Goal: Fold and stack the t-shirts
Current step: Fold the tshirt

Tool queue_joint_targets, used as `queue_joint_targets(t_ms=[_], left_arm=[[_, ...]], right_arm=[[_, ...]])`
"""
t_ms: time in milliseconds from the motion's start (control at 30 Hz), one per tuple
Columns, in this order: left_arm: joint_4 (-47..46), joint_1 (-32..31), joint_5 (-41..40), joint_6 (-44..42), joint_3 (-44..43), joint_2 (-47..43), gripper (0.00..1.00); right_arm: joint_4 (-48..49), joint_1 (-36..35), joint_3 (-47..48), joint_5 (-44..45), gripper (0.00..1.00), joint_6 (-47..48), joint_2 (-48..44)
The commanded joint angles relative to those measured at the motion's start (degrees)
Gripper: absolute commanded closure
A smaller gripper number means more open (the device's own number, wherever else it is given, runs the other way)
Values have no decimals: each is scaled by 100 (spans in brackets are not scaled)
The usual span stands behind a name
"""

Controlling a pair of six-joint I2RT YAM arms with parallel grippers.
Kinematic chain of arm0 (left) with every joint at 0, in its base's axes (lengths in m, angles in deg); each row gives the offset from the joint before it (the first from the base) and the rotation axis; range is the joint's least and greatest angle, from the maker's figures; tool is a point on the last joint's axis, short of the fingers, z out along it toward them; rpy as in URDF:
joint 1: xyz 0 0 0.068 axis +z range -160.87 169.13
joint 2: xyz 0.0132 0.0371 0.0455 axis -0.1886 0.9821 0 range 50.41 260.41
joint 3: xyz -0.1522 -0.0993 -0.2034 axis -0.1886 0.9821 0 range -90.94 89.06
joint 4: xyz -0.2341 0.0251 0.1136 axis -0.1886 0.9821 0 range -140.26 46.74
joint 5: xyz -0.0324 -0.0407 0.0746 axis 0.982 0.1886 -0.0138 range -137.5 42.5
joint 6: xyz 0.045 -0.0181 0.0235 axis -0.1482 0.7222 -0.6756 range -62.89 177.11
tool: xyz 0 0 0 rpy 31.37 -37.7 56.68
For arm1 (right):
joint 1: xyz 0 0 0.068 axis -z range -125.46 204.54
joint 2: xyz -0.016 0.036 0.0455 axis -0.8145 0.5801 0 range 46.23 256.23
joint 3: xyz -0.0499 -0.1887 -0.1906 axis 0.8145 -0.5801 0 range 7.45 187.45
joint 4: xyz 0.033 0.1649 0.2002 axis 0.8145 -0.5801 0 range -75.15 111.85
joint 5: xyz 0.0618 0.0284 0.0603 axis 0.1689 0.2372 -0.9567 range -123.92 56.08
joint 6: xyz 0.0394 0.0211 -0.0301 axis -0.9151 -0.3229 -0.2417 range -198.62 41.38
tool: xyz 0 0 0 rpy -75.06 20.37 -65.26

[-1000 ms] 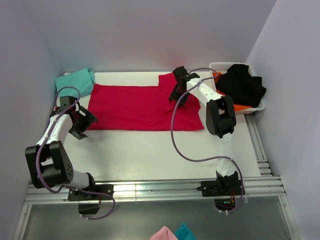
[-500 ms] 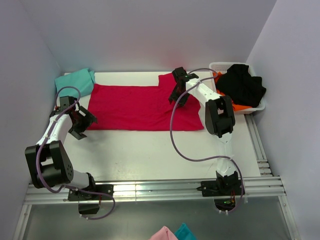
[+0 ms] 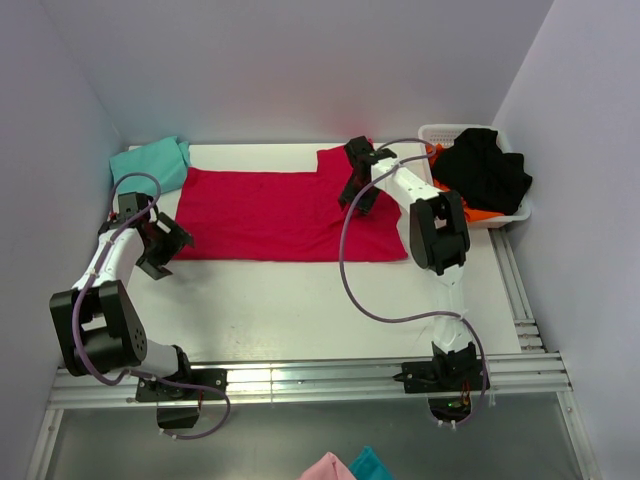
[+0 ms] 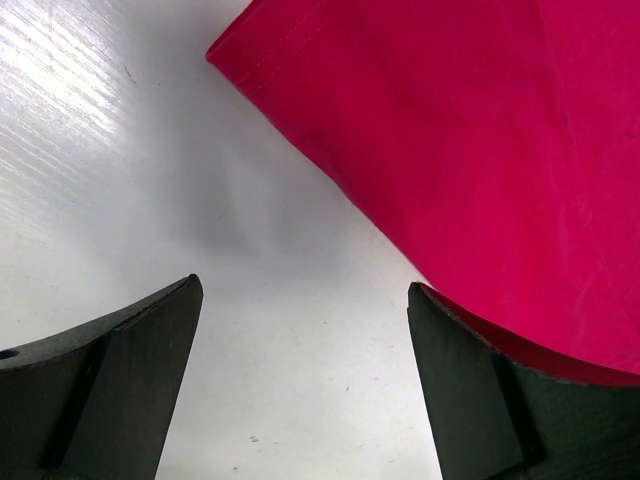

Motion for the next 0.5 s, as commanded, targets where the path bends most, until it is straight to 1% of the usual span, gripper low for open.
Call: queue_joint_targets(t_ms=[0, 367, 433, 467], left_arm=[[-126, 41, 29, -149, -54, 46, 9], [-187, 93, 73, -167, -80, 161, 9], [-187, 102, 73, -167, -63, 161, 9], [-187, 102, 73, -167, -54, 161, 9]], right_arm=[[-2, -25, 181, 200, 48, -95, 168], [-108, -17, 427, 262, 52, -86, 405], [-126, -16, 471, 262, 58, -95, 449], [-126, -8, 488, 262, 66, -95, 449]])
